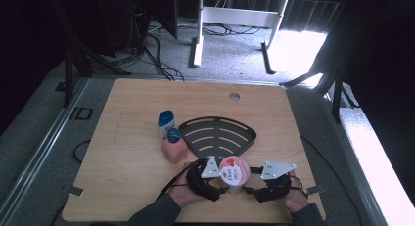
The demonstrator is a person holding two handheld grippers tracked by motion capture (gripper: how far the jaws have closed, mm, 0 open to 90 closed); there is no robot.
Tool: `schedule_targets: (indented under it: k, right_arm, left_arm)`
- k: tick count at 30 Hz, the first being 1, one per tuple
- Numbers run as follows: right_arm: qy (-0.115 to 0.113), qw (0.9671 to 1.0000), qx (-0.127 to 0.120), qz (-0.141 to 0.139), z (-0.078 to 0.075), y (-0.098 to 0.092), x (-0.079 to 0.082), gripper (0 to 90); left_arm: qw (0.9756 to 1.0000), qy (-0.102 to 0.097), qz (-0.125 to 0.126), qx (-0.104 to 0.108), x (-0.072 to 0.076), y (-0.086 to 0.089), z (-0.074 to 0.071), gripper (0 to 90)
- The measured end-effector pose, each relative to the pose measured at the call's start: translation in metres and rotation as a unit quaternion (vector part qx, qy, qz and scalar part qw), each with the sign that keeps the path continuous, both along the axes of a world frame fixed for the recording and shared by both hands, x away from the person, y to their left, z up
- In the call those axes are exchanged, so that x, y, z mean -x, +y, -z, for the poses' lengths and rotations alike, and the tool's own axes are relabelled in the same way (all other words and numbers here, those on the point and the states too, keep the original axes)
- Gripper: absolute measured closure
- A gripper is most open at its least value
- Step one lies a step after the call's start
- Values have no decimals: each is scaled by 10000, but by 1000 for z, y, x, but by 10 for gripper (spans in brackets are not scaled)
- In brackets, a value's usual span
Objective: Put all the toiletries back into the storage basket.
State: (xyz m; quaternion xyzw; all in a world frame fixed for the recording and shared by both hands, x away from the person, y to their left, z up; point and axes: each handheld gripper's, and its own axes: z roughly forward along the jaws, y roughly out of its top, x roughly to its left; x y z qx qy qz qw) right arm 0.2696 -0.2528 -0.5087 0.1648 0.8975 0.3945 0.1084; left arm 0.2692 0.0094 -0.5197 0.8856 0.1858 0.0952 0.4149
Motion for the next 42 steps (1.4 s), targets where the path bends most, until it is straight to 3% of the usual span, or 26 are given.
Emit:
schedule_targets:
  k: [42]
  right_arm:
    - [-149,9998,-90,53,-16,1,-18,312]
  left_arm:
    - [9997,-128,-188,-54,-16,0,-20,232]
